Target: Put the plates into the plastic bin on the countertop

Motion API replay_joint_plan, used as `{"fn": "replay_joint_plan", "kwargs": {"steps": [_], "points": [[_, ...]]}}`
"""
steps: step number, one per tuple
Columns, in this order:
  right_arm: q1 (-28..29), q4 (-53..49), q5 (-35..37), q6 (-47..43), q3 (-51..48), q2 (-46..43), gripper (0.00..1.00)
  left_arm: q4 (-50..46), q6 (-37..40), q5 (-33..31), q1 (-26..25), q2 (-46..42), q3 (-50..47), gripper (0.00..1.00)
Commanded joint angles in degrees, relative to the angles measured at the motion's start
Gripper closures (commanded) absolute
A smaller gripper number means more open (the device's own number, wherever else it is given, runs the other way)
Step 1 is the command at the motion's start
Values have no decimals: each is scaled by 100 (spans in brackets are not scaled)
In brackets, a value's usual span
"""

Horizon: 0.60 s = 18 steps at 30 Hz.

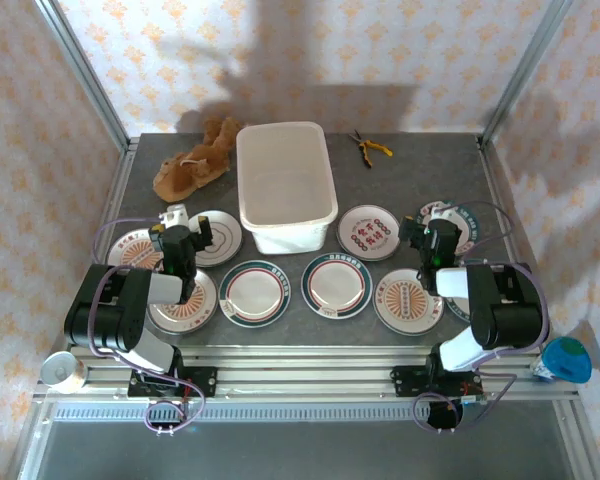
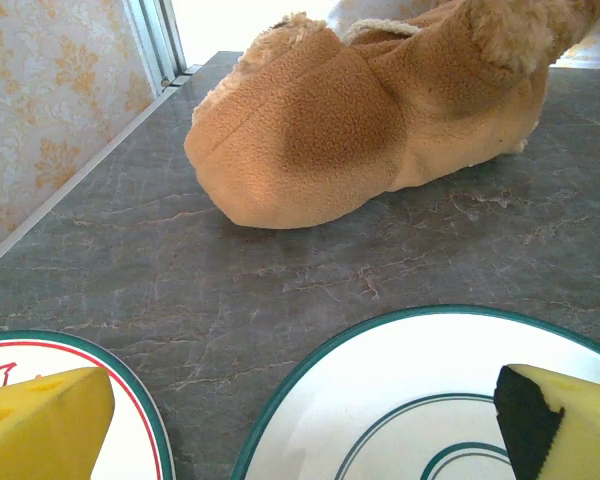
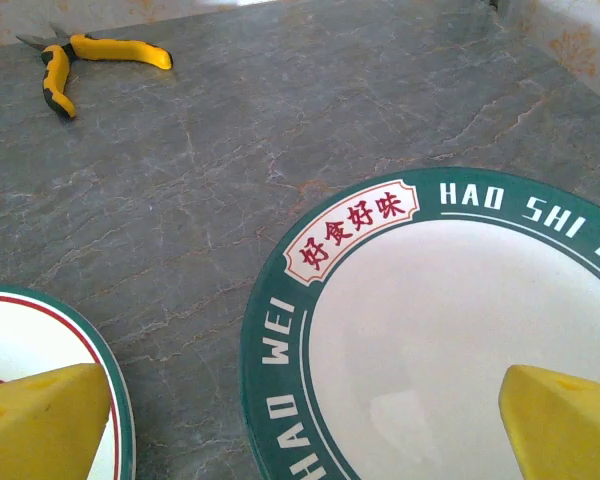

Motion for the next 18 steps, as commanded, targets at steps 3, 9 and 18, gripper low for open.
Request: {"fn": "replay_joint_plan", "kwargs": {"steps": [3,9,18], "points": [[26,56,5,-14,58,-47,1,103,71,-80,35,-4,71,0],[26,-24,100,34,94,-44,1,72,125,102,40,-3,79,1],[26,-24,98,32,106,-23,1,31,120,158,61,-13,102,0]]}}
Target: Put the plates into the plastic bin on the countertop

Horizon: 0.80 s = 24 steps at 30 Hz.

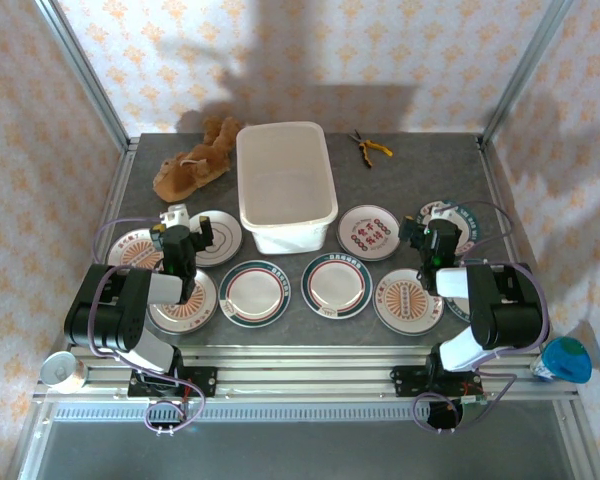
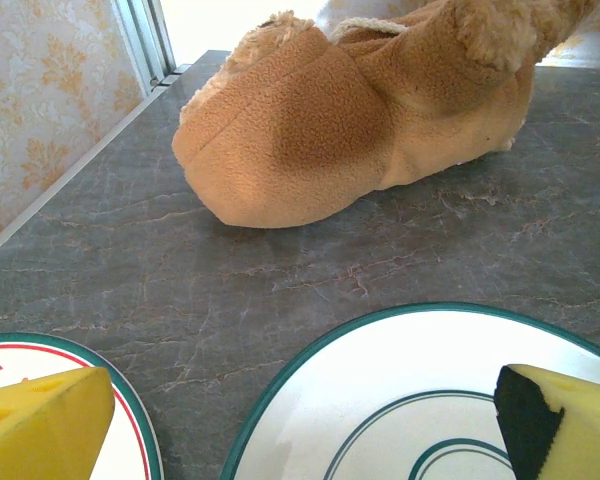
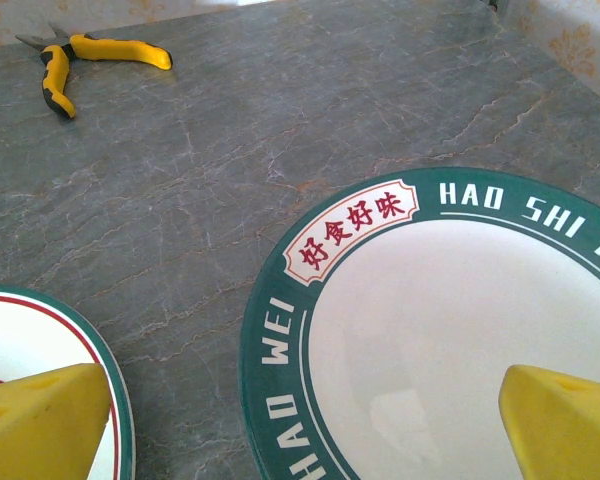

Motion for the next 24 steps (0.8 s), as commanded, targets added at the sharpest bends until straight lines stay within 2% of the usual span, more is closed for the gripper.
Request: {"fn": "replay_joint_plan", "kwargs": {"steps": [1,15,17,20,24], "points": [[26,-28,89,36,107,-29,1,20,115,54,69,-12,106,0],[26,22,97,24,63,-53,0,20,107,86,77,-13,98,0],[26,-55,222,81,102,-106,1,4,193,369,96,-19,111,1],[26,-892,317,138,379,-552,1,-412,206,403,94,-346,227,1],[26,-2139,226,388,794,-1258,0,-1838,244,559,94,-1097,698,1]]}}
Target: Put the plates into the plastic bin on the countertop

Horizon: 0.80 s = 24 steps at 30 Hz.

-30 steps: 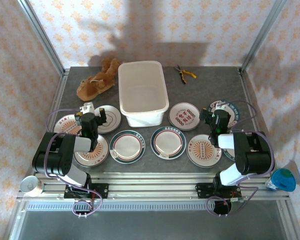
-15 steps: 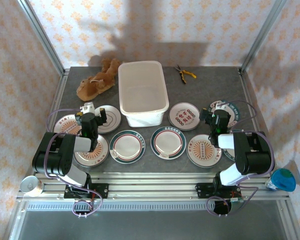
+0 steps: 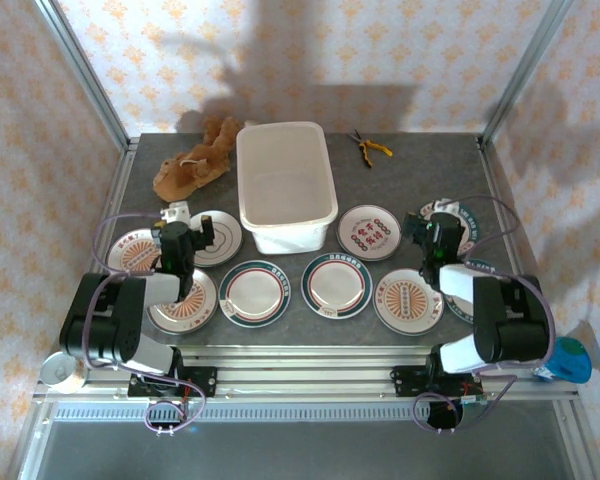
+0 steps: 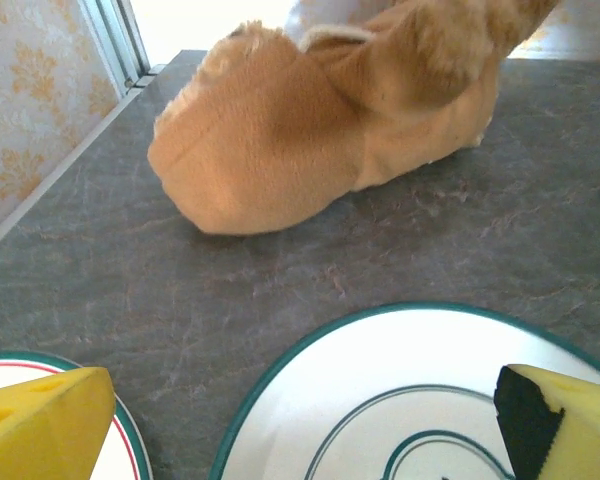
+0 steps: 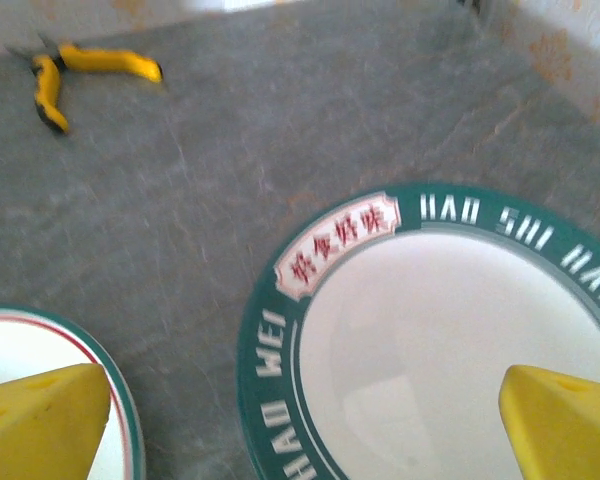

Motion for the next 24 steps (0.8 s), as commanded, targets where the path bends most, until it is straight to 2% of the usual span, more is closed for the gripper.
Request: {"fn": "replay_joint_plan", "kwargs": {"steps": [1,5,8,11,13,16,20,24], "points": [[28,-1049,56,453,383,-724,0,-1091,82,276,57,-690,498,1],[26,-3063,-463,1334,1330,-1146,1,-1915,-595,577,53,-1410,893,1],[26,-4010,-1243,1594,1851,-1110,4,-3389,-1309,995,10,-1599,1816,1],[17,-4875,-1878,1917,2324,-947,5,-4468,-1627,1306,-165,-1467,2872,1],[17,-5293,-2510,2024,2600,-756,9,-4955,-1662,1314,-312,-1272,3493,1],[8,-5776,-3000,2076,2849,-451,15,-5875,-1656,1405,-434,-749,4575,1],[6,-6066,-2936,2062,2796,-380,16,-7042,-1610,1635,-586,-1,5764,1],[-18,-6466,-2951,2018,2794,-71,18,-7405,-1661,1920,-717,401,6176,1]]}}
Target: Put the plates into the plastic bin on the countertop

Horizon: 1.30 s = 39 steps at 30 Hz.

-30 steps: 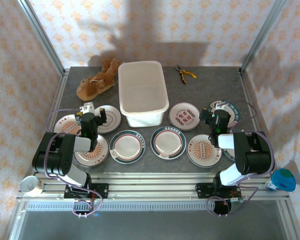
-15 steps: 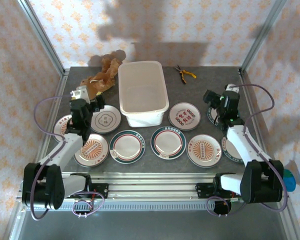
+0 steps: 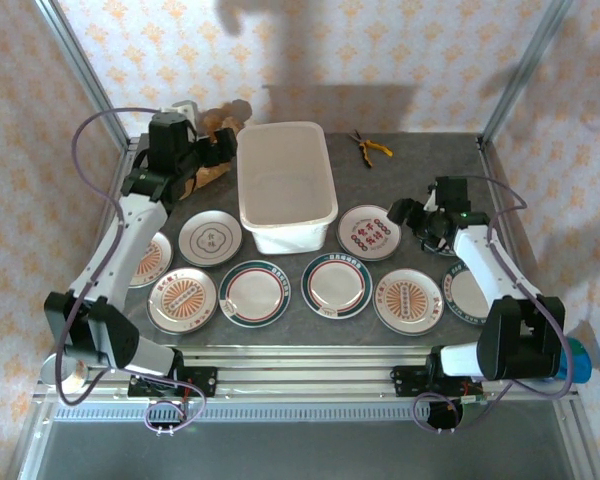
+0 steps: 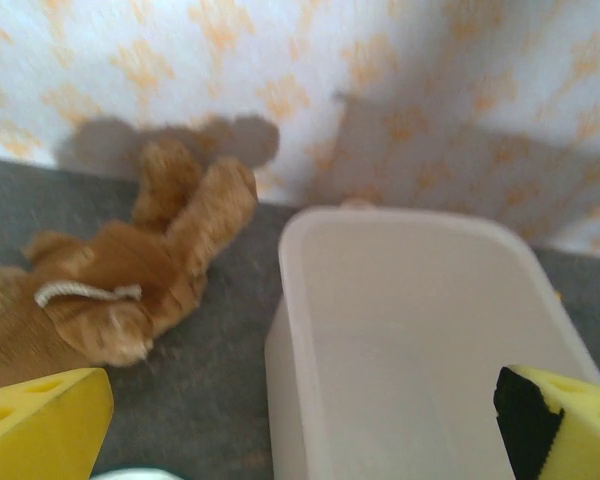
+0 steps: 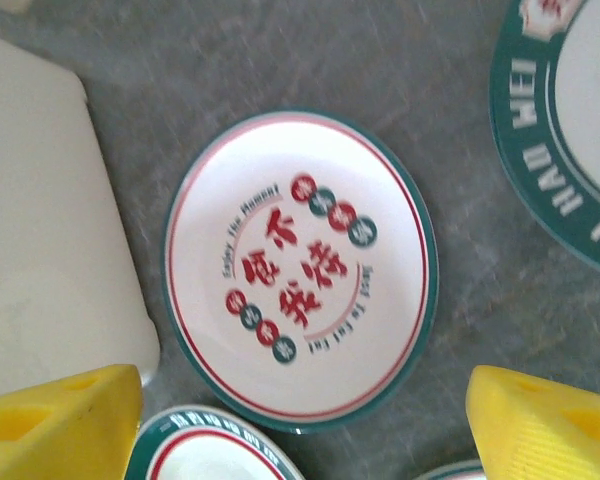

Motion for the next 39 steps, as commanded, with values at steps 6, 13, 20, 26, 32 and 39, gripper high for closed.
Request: {"fn": "replay_joint_plan", "kwargs": {"steps": [6,13,20,26,32,39], "points": [[-16,-128,-237,286,-233,474,22,-936,-93,432,-138,306,168,1],[-10,311,-343,352,-86,1231,31,-994,-71,511,-148,443,243,1],[-16,250,-87,172,140,1631,36,-1006,-18,393,-150,421,201,1],[-15,379,38,250,194,1810,41,-1023,-49,370,-153,526,280,1],[-16,412,76,210,288,2009,46,-1093,-75,336,-185,656,430,1],[-16,601,-55,290,412,2224,49,-1122,-93,192,-234,711,493,1]]}}
